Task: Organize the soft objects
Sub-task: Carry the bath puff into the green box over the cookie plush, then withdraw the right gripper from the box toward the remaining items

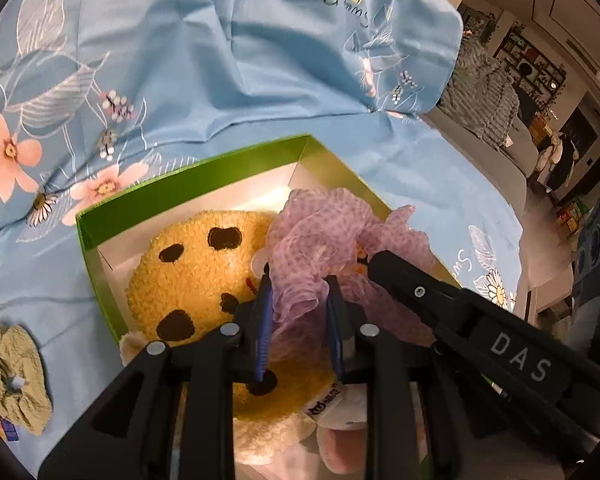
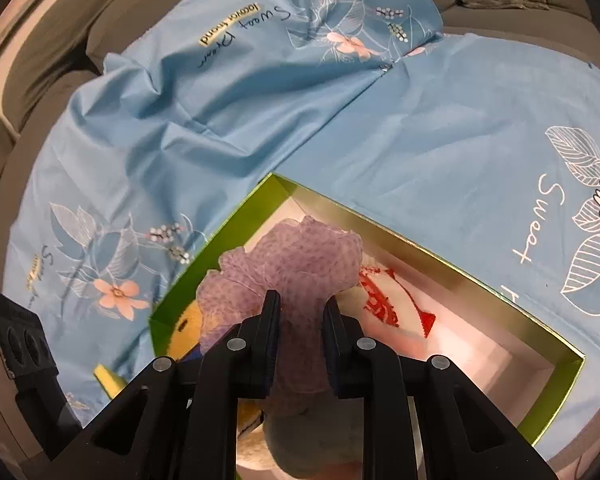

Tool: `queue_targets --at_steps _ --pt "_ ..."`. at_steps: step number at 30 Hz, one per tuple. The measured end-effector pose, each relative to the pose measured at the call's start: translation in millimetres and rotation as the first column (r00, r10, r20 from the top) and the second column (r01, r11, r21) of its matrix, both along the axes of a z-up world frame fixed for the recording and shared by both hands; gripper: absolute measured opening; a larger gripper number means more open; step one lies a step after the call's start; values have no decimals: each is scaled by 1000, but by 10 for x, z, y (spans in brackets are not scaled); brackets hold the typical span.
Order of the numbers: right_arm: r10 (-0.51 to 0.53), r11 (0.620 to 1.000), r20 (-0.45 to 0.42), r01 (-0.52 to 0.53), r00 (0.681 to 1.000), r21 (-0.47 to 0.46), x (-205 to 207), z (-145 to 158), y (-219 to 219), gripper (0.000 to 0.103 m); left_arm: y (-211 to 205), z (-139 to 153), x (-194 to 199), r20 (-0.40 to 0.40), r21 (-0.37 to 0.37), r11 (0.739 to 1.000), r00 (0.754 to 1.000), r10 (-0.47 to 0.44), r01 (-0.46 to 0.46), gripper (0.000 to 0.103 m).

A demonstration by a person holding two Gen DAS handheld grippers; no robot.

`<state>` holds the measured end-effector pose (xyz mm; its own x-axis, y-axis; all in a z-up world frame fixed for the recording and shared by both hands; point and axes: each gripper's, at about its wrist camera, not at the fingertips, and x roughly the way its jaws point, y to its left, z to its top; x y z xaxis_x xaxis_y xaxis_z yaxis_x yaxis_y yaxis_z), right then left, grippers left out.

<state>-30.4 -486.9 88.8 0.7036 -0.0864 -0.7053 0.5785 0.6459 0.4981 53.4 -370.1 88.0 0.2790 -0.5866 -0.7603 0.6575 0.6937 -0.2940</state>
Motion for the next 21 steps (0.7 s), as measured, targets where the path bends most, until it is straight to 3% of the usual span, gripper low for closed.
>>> queue_targets --at_steps 4,8,10,11,12,13,17,21 --pt "-2 999 -24 3 1000 32 29 -70 -35 23 13 -58 10 -14 7 1000 1000 7 -7 28" --pt "1 999 7 -2 1000 39 -12 -30 -29 26 88 12 -22 -26 -3 1000 1000 8 -8 49" --pt "0 1000 30 -1 1000 11 -52 40 -1 51 181 94 -71 -19 -19 1000 1000 17 -17 65" --pt "-9 1000 45 10 999 -11 -80 84 17 59 211 122 -86 -13 -22 1000 1000 20 -20 72" --pt "-23 999 61 25 998 -31 -114 126 35 71 270 186 -122 4 -28 999 1000 26 -26 77" --pt "-35 998 83 40 996 -55 -160 182 58 76 346 264 -163 25 -36 999 999 34 -33 78" --pt "-31 997 163 41 986 -59 -251 308 113 83 639 489 -289 89 -71 995 993 73 -67 90" --pt "-37 998 234 48 972 -44 -362 366 145 86 1101 617 -391 117 -104 985 982 147 -135 94"
